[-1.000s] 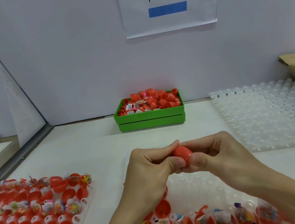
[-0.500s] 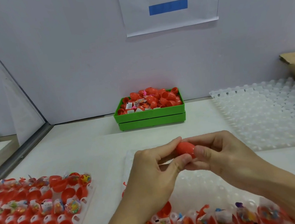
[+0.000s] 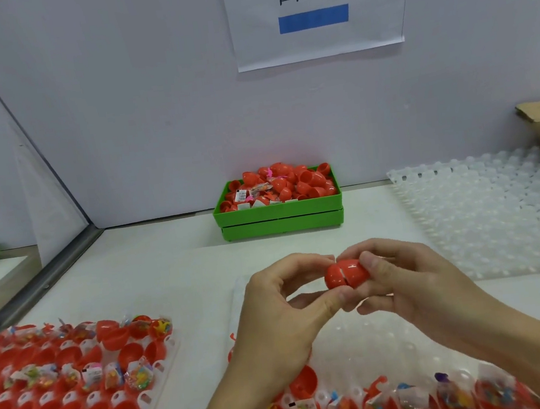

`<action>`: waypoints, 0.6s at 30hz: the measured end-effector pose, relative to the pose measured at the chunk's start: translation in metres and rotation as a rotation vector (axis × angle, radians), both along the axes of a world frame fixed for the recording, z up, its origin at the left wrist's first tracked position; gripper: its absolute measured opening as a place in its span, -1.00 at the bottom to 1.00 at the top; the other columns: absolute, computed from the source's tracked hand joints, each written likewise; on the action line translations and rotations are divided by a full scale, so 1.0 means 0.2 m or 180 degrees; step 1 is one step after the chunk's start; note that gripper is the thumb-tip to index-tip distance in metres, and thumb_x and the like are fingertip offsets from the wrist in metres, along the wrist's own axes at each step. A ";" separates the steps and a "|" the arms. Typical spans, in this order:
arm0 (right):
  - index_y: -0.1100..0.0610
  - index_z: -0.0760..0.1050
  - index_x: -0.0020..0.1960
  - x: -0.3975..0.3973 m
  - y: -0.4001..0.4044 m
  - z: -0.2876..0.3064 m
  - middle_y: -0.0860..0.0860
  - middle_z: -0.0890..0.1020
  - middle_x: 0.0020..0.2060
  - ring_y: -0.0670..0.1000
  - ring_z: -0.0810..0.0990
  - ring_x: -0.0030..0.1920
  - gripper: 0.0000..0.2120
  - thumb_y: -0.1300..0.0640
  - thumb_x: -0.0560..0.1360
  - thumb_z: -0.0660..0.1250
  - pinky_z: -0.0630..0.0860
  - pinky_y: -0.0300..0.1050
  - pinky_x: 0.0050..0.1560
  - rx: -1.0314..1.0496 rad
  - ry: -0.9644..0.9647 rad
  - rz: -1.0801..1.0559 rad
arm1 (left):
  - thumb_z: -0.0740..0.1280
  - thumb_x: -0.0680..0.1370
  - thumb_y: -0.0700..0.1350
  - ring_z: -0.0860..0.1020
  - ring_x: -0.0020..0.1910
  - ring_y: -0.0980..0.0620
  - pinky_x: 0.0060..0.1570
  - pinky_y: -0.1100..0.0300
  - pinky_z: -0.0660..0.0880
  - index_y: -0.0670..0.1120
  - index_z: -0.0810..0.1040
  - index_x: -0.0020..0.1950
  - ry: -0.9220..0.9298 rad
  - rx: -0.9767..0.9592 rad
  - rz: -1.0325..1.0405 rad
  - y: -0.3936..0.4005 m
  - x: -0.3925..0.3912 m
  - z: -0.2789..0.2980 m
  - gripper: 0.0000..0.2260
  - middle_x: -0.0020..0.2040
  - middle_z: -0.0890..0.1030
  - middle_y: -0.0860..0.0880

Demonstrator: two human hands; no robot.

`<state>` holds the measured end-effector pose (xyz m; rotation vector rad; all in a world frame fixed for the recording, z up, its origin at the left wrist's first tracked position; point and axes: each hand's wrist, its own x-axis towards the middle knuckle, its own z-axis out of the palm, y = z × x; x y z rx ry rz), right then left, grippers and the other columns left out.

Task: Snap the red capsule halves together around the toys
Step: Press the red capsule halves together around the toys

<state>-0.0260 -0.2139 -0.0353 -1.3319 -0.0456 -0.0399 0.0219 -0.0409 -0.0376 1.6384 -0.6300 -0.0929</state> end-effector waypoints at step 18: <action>0.20 0.62 -0.02 -0.02 0.02 -0.03 0.07 0.75 -0.22 0.06 0.74 -0.18 -0.83 0.42 0.50 0.35 0.64 -0.20 -0.18 -0.1164 -0.0302 -0.0346 | 0.61 0.28 -0.27 0.68 -0.17 0.24 -0.14 0.43 0.55 0.16 0.72 -0.15 -0.0302 0.0330 0.0450 0.00 -0.02 0.01 -0.66 -0.20 0.71 0.22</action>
